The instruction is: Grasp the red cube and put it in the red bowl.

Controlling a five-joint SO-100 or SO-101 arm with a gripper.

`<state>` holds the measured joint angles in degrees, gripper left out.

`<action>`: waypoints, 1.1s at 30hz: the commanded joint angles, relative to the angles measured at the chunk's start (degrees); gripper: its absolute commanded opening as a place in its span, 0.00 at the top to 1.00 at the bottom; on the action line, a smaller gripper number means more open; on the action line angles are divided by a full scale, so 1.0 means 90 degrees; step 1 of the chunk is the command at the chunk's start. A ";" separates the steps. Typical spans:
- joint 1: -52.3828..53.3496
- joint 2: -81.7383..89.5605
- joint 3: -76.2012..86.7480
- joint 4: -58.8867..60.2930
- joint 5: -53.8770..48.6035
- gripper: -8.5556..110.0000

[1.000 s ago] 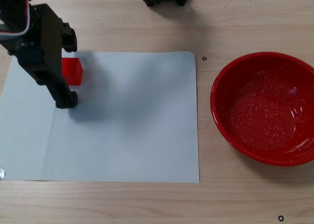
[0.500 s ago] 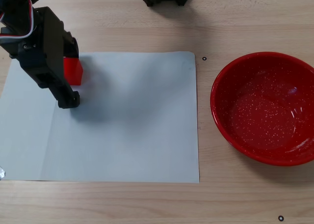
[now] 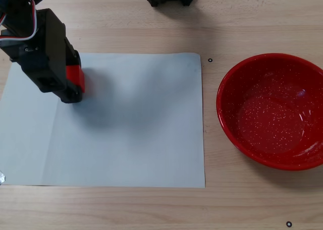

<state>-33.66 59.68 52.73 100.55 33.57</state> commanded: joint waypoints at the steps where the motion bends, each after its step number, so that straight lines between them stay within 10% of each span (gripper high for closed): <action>1: -0.0029 0.0693 -0.0811 0.0215 -0.0176 0.93; 33: 0.3457 0.2842 -0.1572 0.0967 -0.2051 0.93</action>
<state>-4.31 72.69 41.75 107.75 16.44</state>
